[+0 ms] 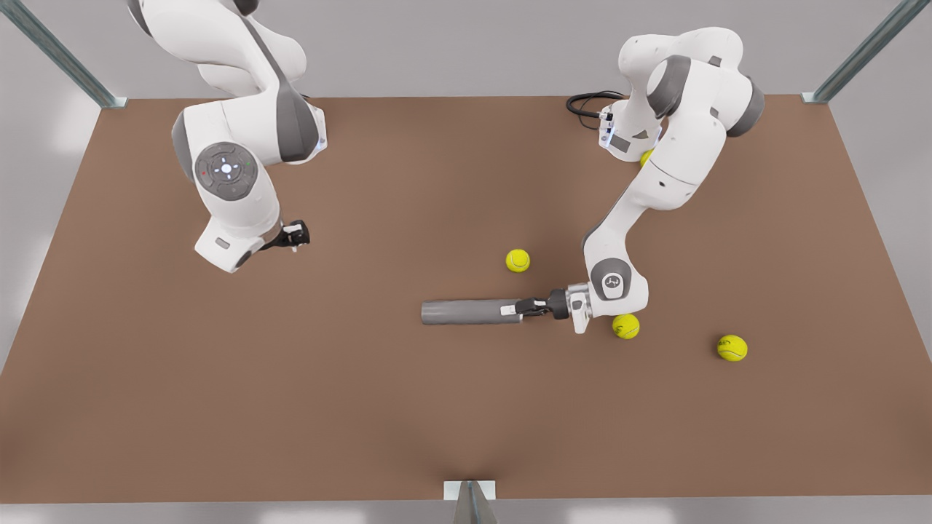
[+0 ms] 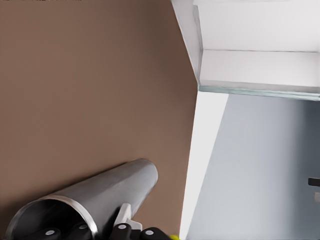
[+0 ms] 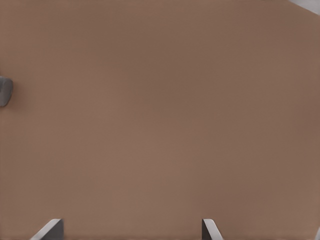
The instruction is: Put the tennis tube upright
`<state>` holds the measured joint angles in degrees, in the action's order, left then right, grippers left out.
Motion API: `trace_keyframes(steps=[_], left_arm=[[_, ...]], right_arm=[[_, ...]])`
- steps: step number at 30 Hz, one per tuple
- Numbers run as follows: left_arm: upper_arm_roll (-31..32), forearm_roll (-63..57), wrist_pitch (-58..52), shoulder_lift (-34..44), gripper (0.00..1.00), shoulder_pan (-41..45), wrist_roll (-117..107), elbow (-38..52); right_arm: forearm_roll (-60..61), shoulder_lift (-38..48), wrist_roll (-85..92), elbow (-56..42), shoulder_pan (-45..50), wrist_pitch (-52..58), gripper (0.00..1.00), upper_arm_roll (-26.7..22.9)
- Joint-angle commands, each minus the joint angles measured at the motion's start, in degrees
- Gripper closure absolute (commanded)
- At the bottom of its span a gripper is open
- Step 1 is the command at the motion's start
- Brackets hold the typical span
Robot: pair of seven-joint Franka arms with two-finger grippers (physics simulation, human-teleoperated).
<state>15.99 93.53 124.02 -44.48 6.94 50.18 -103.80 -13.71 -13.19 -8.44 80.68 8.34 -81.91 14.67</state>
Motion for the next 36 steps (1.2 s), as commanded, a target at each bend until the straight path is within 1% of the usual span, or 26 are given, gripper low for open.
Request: trace_keyframes(steps=[1,7,16,24,27,31,34,36], left_arm=[[0.00,-0.02,-0.09,0.00,0.75,0.00,0.00,0.00],[0.00,-0.11,-0.18,0.71,0.78,0.00,0.00,-0.61],[-0.09,-0.11,-0.18,3.16,0.79,0.00,0.09,-2.37],[-0.53,-0.37,-0.18,6.42,0.79,-0.09,0.09,-4.66],[-0.97,-0.63,-0.18,8.88,0.79,-0.09,-1.49,-6.15],[-2.28,-8.27,-0.18,11.86,0.79,-0.09,-9.48,-6.24],[-4.83,-16.62,-0.18,14.33,0.79,-0.09,-17.21,-6.15],[-5.98,-18.21,-0.36,15.03,0.79,-0.09,-17.93,-6.15]], right_arm=[[0.00,0.01,0.00,0.00,0.01,0.00,0.00,0.01],[0.00,0.01,-0.09,0.00,0.19,0.08,0.00,0.01],[0.00,0.01,0.09,-0.09,0.01,0.08,0.00,-0.26],[-0.09,0.01,0.17,-0.09,-0.34,0.08,0.00,-0.34],[0.00,0.01,0.00,0.00,0.01,0.08,0.00,-0.26],[0.00,0.01,0.09,-0.09,-0.25,0.08,0.00,-0.26],[-0.09,0.01,0.09,-0.09,-0.07,0.08,0.00,-0.26],[0.00,0.09,0.09,-0.09,-0.34,0.08,0.00,-0.26]])
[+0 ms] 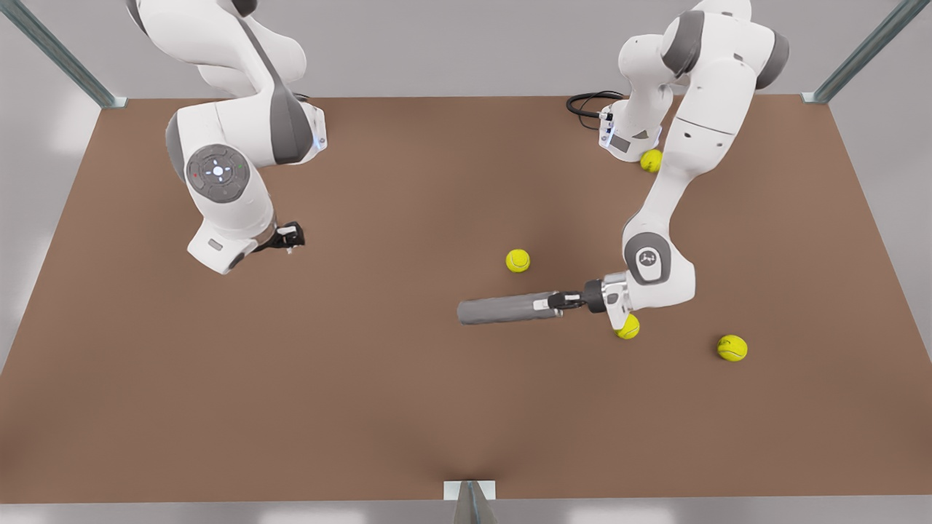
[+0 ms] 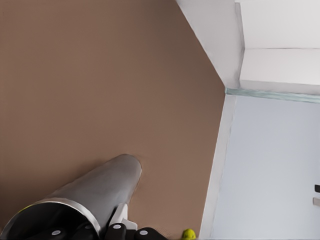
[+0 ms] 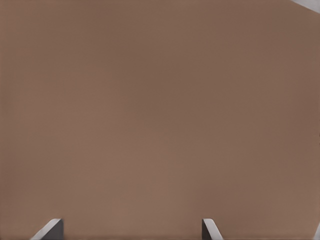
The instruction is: Put the tennis tube upright
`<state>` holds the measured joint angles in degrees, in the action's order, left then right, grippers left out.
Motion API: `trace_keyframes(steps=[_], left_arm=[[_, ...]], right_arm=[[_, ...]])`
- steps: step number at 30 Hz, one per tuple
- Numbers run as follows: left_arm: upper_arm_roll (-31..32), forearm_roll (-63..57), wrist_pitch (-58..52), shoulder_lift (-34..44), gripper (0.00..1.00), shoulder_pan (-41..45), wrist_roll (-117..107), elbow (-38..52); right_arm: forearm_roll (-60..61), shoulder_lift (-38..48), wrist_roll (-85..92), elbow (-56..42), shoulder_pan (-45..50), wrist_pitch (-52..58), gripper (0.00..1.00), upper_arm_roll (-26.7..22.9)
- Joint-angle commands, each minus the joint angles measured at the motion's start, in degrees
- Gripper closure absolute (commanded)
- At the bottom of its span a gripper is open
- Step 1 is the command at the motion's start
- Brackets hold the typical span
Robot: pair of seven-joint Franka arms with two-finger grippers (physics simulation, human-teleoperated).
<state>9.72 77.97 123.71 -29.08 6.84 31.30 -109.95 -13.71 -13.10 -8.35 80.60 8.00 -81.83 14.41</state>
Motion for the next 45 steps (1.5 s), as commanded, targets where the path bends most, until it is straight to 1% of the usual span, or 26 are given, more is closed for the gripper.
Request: trace_keyframes(steps=[1,2,5,6,8,9,11,18,22,25,26,29,35,36,45], left_arm=[[-0.14,-5.54,-0.05,0.25,0.79,0.02,-1.14,0.09],[-0.14,-8.09,-0.05,1.21,0.79,0.02,-4.31,0.09],[-0.49,-9.67,-0.14,2.71,0.79,-0.33,-7.38,0.09],[-0.58,-12.75,-0.14,3.41,0.79,-0.68,-9.58,0.09],[-1.63,-13.37,-0.48,4.38,0.79,-0.95,-10.72,0.00],[-2.16,-18.54,-0.75,5.17,0.79,-1.04,-14.23,0.09],[-2.25,-21.81,-1.54,6.84,0.79,-1.83,-18.37,0.18],[-2.25,-38.86,-1.54,12.20,0.79,-1.91,-39.20,1.23],[-2.16,-49.75,-1.54,13.08,0.79,-1.92,-53.61,4.13],[-2.16,-55.46,-1.54,12.99,0.79,-1.92,-58.45,5.71],[-2.07,-61.18,-1.54,12.99,0.79,-1.92,-63.63,7.20],[-2.16,-63.99,-1.54,12.99,0.79,-2.71,-68.38,9.32],[-2.25,-69.71,-1.19,12.11,0.79,-3.94,-69.09,13.53],[-2.25,-72.52,-1.10,11.59,0.79,-4.02,-69.09,13.97],[-3.04,-77.53,-0.93,8.86,0.79,-8.42,-68.82,13.97]], right_arm=[[0.00,-0.08,0.00,0.00,0.00,0.00,0.00,0.00],[-0.09,-0.08,0.00,0.00,0.09,0.00,0.00,0.00],[0.00,-0.08,0.00,0.00,0.35,0.00,0.00,0.00],[-0.09,-0.08,0.00,0.00,0.17,0.00,0.00,0.00],[-0.09,-0.08,0.09,0.00,-0.18,0.00,0.00,-0.08],[-0.09,-0.08,0.09,0.00,0.00,0.00,0.00,-0.08],[-0.09,-0.08,0.09,0.00,0.09,0.00,0.00,-0.08],[0.00,0.01,0.09,0.00,-0.09,0.00,0.00,-0.08],[-0.09,-0.08,0.09,0.00,0.26,0.00,0.00,0.00],[-0.09,-0.08,0.00,0.09,0.44,0.00,0.00,0.00],[-0.09,0.01,0.00,0.00,0.35,0.00,0.00,0.00],[-0.09,-0.08,0.18,0.00,-0.18,0.00,0.00,-0.08],[-1.05,-0.08,0.09,0.00,0.17,0.09,0.00,-0.08],[-1.05,-0.08,0.18,0.00,0.09,0.09,0.00,-0.08],[-1.23,0.01,0.44,0.00,-0.53,0.09,0.00,-0.08]])
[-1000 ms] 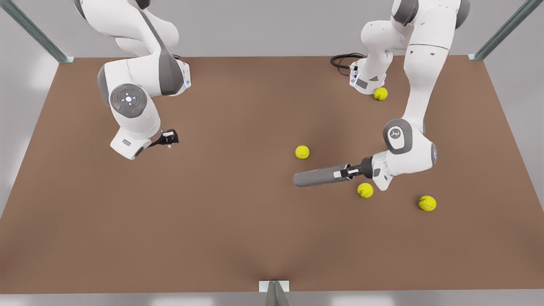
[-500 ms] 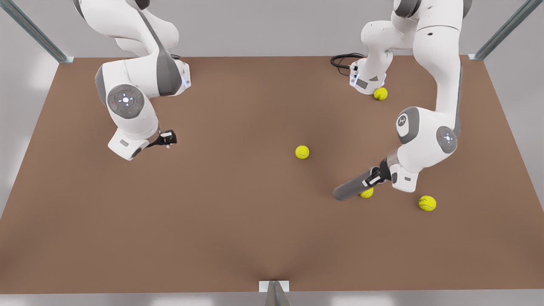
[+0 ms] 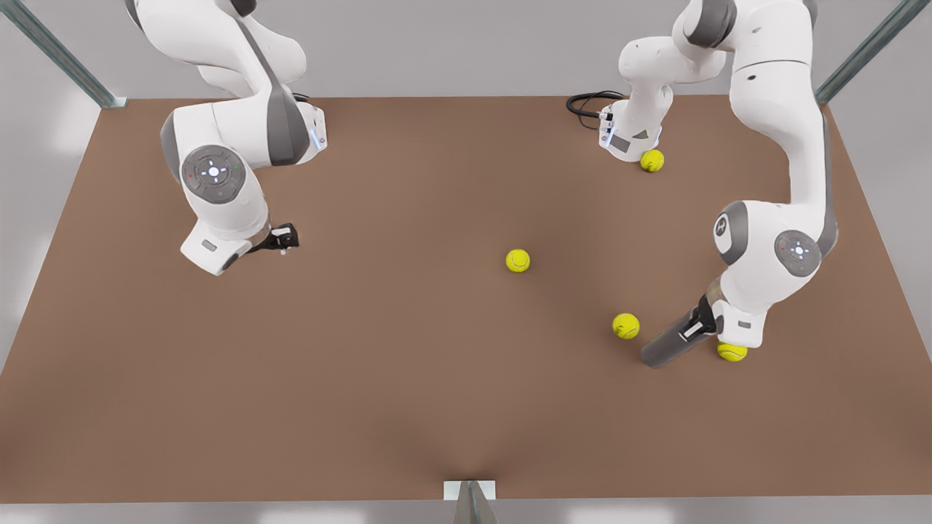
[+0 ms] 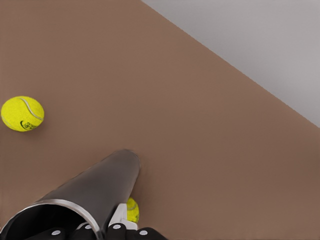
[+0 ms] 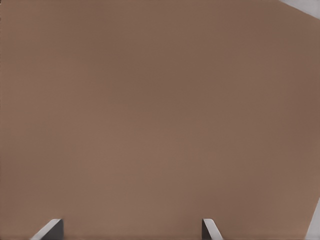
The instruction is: Put the tennis tube upright
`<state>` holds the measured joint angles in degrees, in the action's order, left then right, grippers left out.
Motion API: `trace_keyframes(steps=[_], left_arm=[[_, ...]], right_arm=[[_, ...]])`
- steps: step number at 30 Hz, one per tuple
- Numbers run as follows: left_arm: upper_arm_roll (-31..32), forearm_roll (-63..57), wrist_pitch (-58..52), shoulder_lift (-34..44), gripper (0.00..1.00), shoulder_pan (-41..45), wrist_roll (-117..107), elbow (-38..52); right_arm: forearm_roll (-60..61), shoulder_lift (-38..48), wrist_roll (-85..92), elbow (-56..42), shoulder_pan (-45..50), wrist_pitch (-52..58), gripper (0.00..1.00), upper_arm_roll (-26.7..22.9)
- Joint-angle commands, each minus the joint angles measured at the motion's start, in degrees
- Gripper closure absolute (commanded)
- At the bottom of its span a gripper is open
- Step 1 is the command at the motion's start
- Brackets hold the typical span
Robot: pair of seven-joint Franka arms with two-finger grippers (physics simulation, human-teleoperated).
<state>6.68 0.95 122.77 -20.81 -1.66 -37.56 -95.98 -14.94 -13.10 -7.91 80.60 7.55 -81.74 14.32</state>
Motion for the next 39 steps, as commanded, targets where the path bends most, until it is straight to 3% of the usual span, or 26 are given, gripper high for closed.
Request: trace_keyframes(steps=[1,12,14,39], left_arm=[[0.00,-0.51,0.01,-0.29,0.79,-0.36,0.04,0.00],[0.00,-0.60,-0.16,-2.66,0.79,-0.36,0.12,0.00],[0.00,-0.68,-0.25,-2.66,0.00,-0.36,-0.14,0.00],[0.44,-4.11,-15.63,-2.40,0.00,-0.19,-2.78,10.02]], right_arm=[[0.00,0.00,0.00,0.00,0.01,0.00,0.00,0.00],[0.00,0.00,-0.18,0.00,0.10,0.00,0.00,0.00],[0.00,0.00,-0.18,0.00,-0.34,0.00,0.00,0.09],[0.09,-0.09,0.00,0.00,-0.34,-0.09,0.00,0.00]])
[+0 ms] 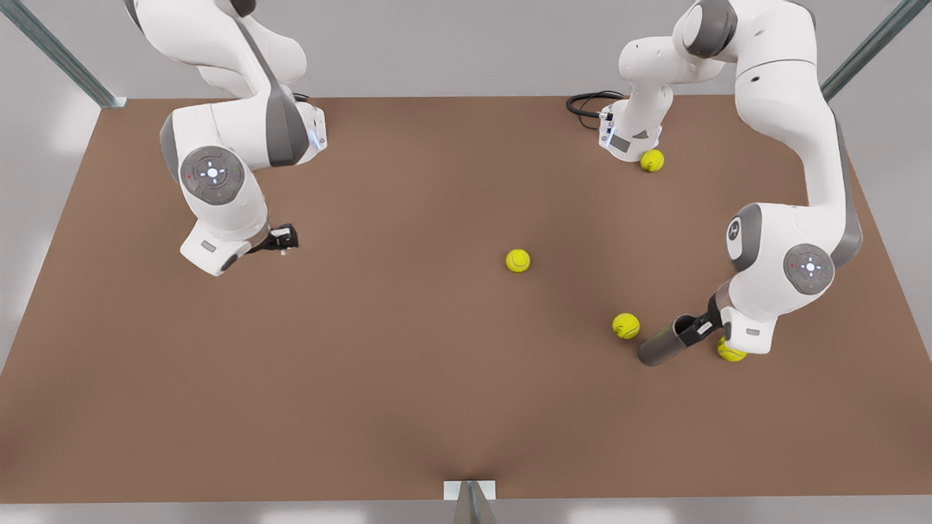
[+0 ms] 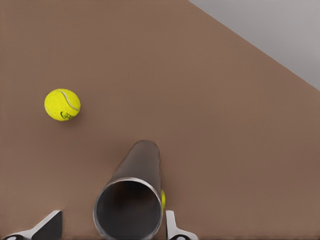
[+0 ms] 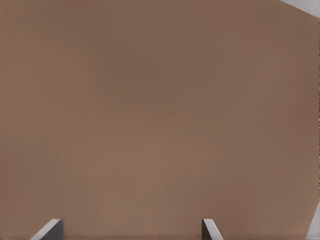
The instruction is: Put the tennis tube upright
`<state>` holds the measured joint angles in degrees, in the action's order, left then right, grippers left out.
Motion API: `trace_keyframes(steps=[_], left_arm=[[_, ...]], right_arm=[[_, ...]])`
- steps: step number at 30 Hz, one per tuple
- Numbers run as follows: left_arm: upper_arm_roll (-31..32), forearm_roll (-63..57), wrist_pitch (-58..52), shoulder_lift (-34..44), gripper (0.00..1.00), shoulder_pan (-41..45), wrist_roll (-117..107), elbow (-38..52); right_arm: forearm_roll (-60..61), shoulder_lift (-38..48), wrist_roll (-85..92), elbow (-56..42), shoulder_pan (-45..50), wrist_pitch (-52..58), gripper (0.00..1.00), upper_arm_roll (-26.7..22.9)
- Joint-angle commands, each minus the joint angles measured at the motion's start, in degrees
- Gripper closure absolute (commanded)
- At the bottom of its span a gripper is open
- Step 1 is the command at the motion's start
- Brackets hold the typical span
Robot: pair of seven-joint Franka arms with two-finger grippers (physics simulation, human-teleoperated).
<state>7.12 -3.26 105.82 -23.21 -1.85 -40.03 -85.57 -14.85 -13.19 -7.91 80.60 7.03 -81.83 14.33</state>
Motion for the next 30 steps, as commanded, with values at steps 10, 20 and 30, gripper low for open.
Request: trace_keyframes(steps=[10,20,30], left_arm=[[0.35,4.49,-23.29,3.34,0.00,-0.44,26.58,10.69],[0.35,3.35,-23.02,6.51,0.00,-0.09,29.57,9.20],[0.35,3.26,-22.94,6.07,0.00,0.09,29.57,9.20]], right_arm=[[0.00,0.01,-0.26,0.00,0.44,0.00,0.00,0.09],[2.81,0.01,-0.44,-0.09,0.00,0.00,0.00,0.09],[10.90,0.01,-0.53,-2.46,-4.39,-0.18,0.00,0.00]])
